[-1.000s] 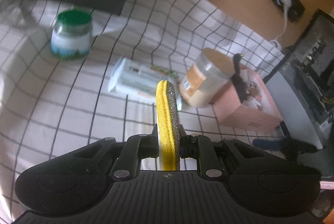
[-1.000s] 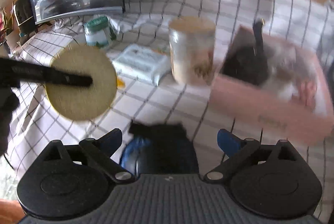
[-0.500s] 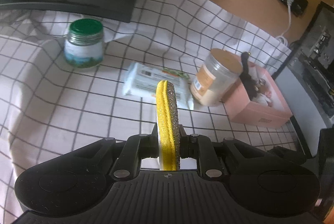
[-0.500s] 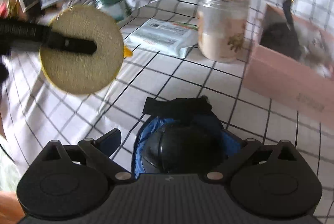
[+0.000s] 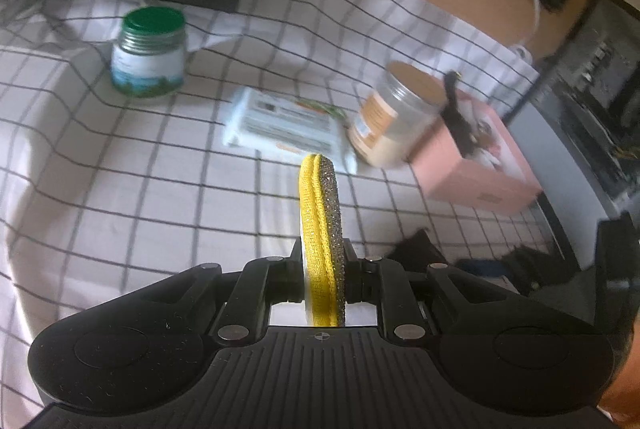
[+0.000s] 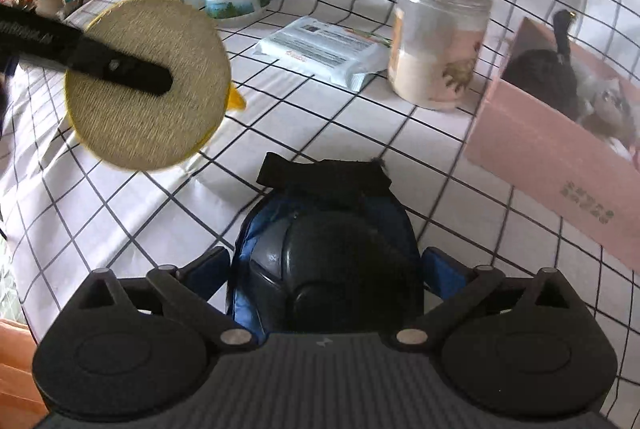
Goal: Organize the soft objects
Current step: 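Carry the glittery pad and the black item toward the pink box with both tools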
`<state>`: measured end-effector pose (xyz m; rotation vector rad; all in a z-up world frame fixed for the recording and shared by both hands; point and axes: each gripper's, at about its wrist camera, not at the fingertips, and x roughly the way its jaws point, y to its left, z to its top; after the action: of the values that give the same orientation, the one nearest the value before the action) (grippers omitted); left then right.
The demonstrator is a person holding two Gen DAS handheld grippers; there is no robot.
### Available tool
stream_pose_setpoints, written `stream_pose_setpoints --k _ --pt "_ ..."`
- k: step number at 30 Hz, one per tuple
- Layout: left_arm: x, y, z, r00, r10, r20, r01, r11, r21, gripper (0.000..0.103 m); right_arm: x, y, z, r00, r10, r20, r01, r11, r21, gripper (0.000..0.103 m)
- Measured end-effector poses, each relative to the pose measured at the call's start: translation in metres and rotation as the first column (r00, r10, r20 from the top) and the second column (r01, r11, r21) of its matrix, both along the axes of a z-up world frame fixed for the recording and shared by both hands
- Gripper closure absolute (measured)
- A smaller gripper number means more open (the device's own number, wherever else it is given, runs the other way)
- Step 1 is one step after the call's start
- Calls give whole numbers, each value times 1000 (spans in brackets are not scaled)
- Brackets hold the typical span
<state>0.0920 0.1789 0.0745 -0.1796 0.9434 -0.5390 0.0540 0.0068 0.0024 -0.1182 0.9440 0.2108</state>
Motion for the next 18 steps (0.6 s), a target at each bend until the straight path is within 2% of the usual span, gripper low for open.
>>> stream_pose_setpoints --k 4,12,15,18 --pt "-4 -14 0 998 -59 -7 59 998 14 85 -4 -4 8 1000 -23 -12 23 1000 7 23" --pt "-10 -55 8 979 -204 12 204 979 -1 85 -37 -35 52 993 -102 58 102 995 6 23" --pt "-8 -74 22 966 -256 44 258 966 -34 85 -54 -53 79 980 -159 122 163 987 -19 23" --pt "1 -95 42 954 -285 92 292 953 -76 85 -71 -75 105 953 -232 193 244 969 -42 23"
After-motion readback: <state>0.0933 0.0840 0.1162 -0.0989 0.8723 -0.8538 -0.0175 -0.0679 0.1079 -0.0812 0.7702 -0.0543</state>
